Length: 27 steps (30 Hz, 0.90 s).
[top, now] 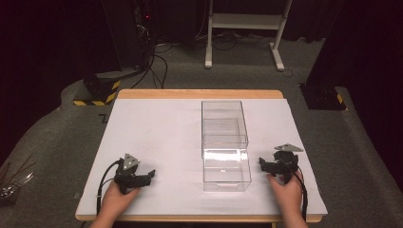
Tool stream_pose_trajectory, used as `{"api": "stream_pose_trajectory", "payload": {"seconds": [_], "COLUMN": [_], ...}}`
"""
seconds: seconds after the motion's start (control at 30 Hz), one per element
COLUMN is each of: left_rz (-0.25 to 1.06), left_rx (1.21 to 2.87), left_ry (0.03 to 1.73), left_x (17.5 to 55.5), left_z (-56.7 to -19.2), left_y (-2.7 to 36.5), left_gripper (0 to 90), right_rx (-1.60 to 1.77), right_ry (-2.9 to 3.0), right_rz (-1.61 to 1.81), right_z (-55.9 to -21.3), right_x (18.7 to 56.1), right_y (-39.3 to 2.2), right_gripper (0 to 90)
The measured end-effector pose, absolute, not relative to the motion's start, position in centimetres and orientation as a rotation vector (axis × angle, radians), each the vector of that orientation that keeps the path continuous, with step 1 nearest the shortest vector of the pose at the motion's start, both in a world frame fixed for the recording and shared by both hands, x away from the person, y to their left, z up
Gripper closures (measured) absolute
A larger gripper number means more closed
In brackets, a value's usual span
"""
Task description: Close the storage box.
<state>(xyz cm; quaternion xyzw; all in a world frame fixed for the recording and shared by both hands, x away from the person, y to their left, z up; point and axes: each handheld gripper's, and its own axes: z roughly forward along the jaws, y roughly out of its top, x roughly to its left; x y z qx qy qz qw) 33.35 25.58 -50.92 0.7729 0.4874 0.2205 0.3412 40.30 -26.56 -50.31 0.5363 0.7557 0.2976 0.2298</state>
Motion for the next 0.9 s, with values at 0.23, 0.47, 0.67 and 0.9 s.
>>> {"api": "stream_pose_trajectory", "payload": {"seconds": [0.23,0.47,0.67,0.9], "left_rz": [0.574,0.571,0.571,0.573], "left_rx": [2.011,2.014,2.019,2.025], "left_ry": [1.268,1.267,1.266,1.261], "left_x": [33.35,33.41,33.41,33.45], "left_z": [-50.92,-50.92,-50.90,-50.87], "left_y": [25.57,25.63,25.65,25.72], "left_gripper": [17.4,17.2,17.2,17.1], "right_rx": [1.470,1.472,1.467,1.470], "right_ry": [2.079,2.075,2.078,2.081], "right_rz": [0.821,0.822,0.822,0.819], "right_z": [-50.34,-50.36,-50.35,-50.30], "right_x": [40.29,40.24,40.20,40.28], "right_y": [-26.59,-26.57,-26.55,-26.55], "right_gripper": [9.5,9.7,10.3,10.0]}}
